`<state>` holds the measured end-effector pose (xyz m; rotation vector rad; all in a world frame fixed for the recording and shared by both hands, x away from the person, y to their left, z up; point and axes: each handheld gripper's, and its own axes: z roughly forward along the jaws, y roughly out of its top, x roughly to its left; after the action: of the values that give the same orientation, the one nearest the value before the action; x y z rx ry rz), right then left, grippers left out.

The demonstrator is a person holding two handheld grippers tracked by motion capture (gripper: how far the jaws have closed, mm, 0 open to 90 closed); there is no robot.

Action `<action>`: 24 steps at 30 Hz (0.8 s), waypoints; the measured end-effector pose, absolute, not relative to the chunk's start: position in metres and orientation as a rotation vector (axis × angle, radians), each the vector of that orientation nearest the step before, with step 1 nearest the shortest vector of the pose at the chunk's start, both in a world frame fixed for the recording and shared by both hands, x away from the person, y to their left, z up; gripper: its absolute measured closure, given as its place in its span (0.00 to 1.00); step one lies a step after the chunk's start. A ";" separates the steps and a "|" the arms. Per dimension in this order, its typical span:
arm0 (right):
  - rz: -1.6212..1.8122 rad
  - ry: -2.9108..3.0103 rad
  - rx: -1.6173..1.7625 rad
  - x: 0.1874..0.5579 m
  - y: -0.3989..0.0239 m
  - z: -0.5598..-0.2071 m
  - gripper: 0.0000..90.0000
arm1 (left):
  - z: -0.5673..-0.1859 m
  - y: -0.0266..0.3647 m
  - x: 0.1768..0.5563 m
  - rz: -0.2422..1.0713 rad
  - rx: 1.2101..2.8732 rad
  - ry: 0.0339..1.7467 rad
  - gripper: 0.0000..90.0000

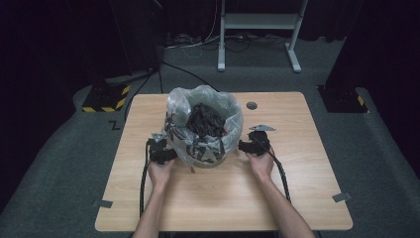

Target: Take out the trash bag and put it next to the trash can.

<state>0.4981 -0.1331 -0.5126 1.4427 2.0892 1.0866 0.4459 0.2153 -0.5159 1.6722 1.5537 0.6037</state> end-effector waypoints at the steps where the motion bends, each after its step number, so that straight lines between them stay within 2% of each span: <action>1: 1.085 2.091 1.444 0.498 -0.133 -0.513 0.36 | -0.517 0.214 0.447 0.615 1.668 1.556 0.26; 10: 1.087 2.087 1.440 0.498 -0.135 -0.512 0.35 | -0.520 0.208 0.449 0.612 1.708 1.562 0.25; 15: 1.083 2.088 1.436 0.498 -0.135 -0.512 0.35 | -0.513 0.197 0.452 0.643 1.782 1.525 0.23; 24: 1.073 2.074 1.452 0.495 -0.145 -0.513 0.36 | -0.512 0.177 0.455 0.646 1.774 1.517 0.24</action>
<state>0.4954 -0.1448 -0.5127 1.4522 2.0735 1.0730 0.4555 0.1774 -0.5120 1.7735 1.5173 0.6456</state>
